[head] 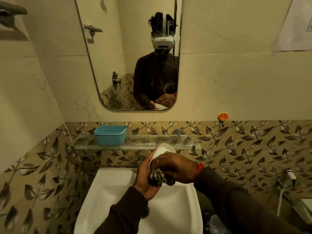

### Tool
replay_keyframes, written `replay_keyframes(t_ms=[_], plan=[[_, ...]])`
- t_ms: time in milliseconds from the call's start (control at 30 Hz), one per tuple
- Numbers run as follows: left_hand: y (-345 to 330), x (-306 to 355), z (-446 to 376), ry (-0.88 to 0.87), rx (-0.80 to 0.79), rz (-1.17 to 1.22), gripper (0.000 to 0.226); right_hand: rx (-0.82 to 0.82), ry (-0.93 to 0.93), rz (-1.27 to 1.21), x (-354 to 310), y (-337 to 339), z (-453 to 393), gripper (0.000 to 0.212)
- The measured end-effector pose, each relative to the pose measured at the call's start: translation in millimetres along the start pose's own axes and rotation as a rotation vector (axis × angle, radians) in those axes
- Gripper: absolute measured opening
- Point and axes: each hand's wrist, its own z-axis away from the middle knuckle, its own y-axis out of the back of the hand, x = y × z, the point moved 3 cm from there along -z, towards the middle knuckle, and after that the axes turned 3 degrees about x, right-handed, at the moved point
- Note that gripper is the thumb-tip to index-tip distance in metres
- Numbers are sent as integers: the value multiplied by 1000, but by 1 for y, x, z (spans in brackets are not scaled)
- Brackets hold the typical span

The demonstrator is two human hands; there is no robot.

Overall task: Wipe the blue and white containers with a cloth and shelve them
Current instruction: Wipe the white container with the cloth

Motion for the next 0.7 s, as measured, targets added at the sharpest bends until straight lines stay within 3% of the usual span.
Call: replay_keyframes(t_ms=[300,467,567,700], plan=[[-17,8,-5,-117,24,-83,41,372,-136,462,10,20,-12,27],[-15,8,-6,-196,37,-115,37,222,-384,558,17,4,-17,38],[-14,9,-5,-222,37,-169,48,95,-445,559,14,3,-20,41],[-7,8,-1,-249,53,-266,37,-85,-479,569,7,8,-21,33]])
